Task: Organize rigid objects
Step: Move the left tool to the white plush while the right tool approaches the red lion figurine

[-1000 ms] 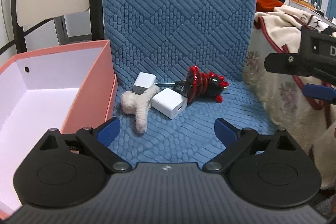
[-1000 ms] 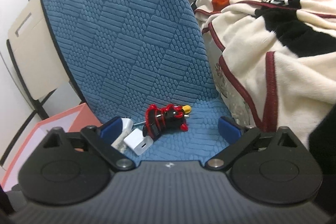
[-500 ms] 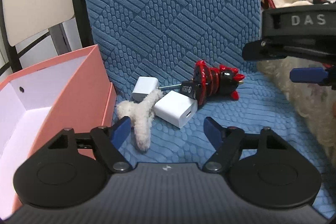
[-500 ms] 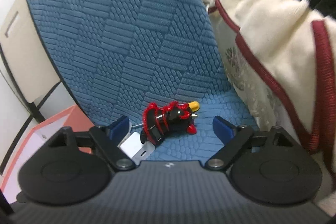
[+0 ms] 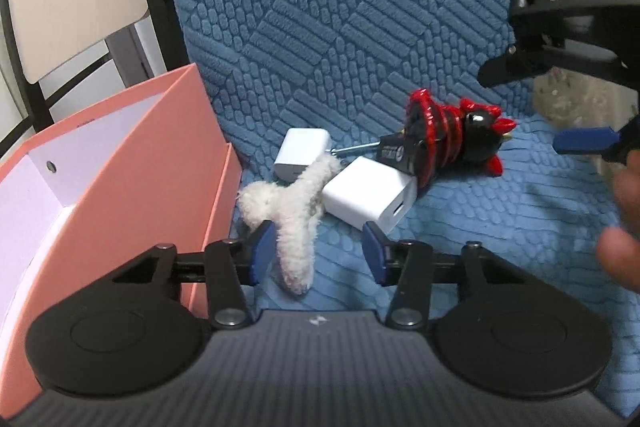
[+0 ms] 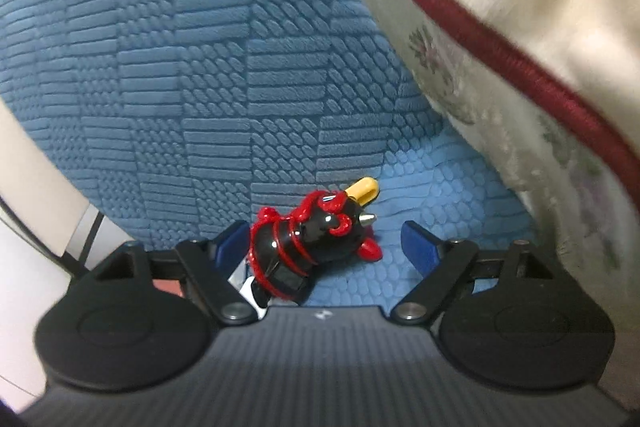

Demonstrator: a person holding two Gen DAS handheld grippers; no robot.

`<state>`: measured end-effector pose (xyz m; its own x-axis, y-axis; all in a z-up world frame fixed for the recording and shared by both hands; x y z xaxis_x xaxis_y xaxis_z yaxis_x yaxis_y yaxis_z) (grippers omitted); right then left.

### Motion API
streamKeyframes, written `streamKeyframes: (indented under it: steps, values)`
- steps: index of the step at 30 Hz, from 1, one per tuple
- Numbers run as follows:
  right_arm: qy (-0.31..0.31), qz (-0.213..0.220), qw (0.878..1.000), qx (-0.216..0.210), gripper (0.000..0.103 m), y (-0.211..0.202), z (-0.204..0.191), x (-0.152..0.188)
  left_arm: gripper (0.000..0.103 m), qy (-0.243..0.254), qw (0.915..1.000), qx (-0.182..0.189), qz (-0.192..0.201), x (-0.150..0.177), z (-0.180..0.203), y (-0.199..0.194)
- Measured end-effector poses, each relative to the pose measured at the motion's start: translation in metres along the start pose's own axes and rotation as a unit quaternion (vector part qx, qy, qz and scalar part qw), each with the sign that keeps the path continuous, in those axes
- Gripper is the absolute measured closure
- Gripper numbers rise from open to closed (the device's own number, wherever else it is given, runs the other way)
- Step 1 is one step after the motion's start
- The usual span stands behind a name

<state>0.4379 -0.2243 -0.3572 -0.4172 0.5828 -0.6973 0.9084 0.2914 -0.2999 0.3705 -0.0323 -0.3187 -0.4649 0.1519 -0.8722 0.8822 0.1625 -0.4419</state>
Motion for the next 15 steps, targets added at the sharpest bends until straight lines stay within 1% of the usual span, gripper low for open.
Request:
streamKeyframes:
  steps: [2, 4, 7, 11, 15]
  values:
    - [-0.002, -0.003, 1.000, -0.007, 0.018, 0.008, -0.004, 0.000, 0.057, 0.000, 0.9999, -0.003, -0.011, 0.004, -0.001, 0.004]
    - [-0.007, -0.004, 1.000, -0.008, 0.018, 0.018, -0.006, 0.001, 0.059, 0.001, 0.9998, -0.008, -0.019, 0.010, -0.002, 0.006]
    - [0.005, -0.011, 1.000, 0.005, 0.018, 0.031, -0.001, 0.000, 0.063, -0.004, 0.9995, -0.009, -0.030, 0.018, -0.003, 0.011]
    - [0.033, -0.025, 0.999, 0.019, 0.019, 0.041, 0.010, 0.000, 0.073, -0.030, 0.9986, -0.005, -0.044, 0.025, -0.007, 0.017]
    - [0.047, -0.037, 0.998, 0.013, 0.019, 0.050, 0.010, 0.002, 0.080, -0.048, 0.9977, -0.005, -0.047, 0.024, -0.010, 0.021]
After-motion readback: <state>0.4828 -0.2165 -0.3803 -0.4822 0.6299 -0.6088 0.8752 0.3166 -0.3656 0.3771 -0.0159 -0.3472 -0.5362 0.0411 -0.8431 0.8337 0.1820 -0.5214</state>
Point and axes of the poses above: each gripper's, at about its wrist camera, not at the fingertips, and y roughly the way its jaws point, z to its right, x to its underside, the point moved 8 cm from there along y, roughly the way its jaws point, and after that the axes turned 12 degrees about z, right-handed, at the moved point
